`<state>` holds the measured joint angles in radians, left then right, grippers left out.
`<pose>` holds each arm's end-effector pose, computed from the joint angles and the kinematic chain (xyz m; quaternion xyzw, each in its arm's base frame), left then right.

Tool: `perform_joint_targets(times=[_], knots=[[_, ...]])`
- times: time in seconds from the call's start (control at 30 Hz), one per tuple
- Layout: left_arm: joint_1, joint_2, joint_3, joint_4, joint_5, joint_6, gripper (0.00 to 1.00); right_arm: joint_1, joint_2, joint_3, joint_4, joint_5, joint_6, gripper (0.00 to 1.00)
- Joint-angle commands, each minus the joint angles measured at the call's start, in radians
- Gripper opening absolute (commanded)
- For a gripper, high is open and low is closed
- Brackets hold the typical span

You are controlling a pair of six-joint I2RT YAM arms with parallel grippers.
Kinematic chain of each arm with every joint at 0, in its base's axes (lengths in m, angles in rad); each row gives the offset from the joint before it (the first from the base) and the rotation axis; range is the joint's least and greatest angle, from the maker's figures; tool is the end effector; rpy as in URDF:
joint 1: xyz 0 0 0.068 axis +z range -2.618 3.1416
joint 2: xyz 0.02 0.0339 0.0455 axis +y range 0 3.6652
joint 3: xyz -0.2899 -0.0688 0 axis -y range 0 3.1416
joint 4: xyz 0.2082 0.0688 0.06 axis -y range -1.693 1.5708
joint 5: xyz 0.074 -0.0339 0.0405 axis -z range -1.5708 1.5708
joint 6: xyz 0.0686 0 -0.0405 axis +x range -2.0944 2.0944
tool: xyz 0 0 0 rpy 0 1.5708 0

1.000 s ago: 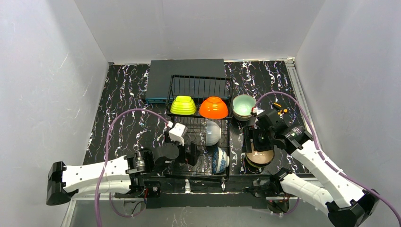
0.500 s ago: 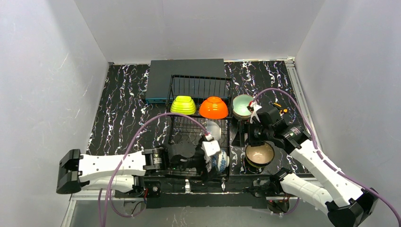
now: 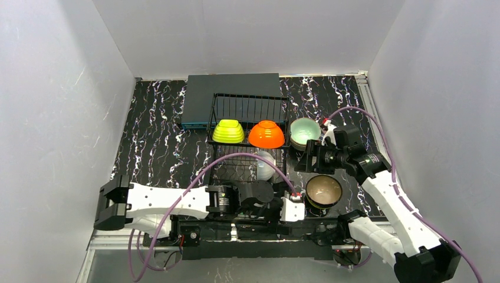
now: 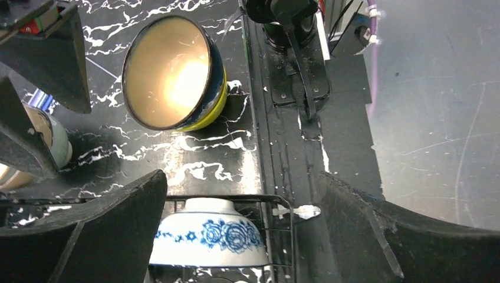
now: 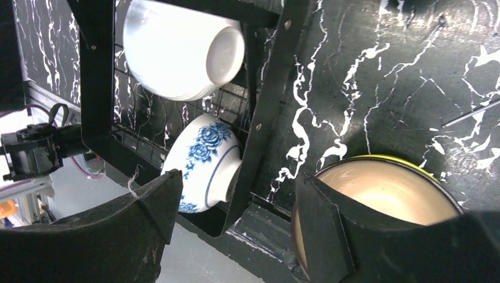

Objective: Load the bowls into the dish rack
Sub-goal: Pick up the bowl from the center of the board.

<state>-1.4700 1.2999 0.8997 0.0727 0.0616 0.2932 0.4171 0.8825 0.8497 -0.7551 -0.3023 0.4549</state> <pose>0.0252 -0.2914 0.3211 0.6385 0.5029 -0.3439 0.4703 0.1236 0.0771 0.2917 -0.0402 0.9147 0.2855 0.2831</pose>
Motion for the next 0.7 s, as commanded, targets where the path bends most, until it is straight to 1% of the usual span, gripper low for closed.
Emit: perform_joint_targets(times=[0.0,0.17,0.3,0.4,0.47,0.67], knots=[[-0.007,0.051,0.071,-0.001,0.025,0.121,0.95,-0.098,0.016,-0.032,0.035,-0.115,-0.068,0.78],[-0.007,0.145,0.149,-0.001,0.036,0.171,0.95,-0.246,0.035,-0.070,0.034,-0.197,-0.122,0.78],[-0.006,0.227,0.215,-0.002,0.048,0.213,0.94,-0.322,0.039,-0.110,0.049,-0.191,-0.139,0.78],[-0.003,0.303,0.268,-0.004,0.070,0.247,0.91,-0.380,0.040,-0.138,0.074,-0.191,-0.141,0.78],[0.004,0.345,0.303,-0.011,0.086,0.261,0.88,-0.403,0.041,-0.147,0.092,-0.200,-0.138,0.78],[0.046,0.443,0.393,-0.012,0.165,0.268,0.82,-0.406,0.068,-0.115,0.094,-0.170,-0.174,0.78]])
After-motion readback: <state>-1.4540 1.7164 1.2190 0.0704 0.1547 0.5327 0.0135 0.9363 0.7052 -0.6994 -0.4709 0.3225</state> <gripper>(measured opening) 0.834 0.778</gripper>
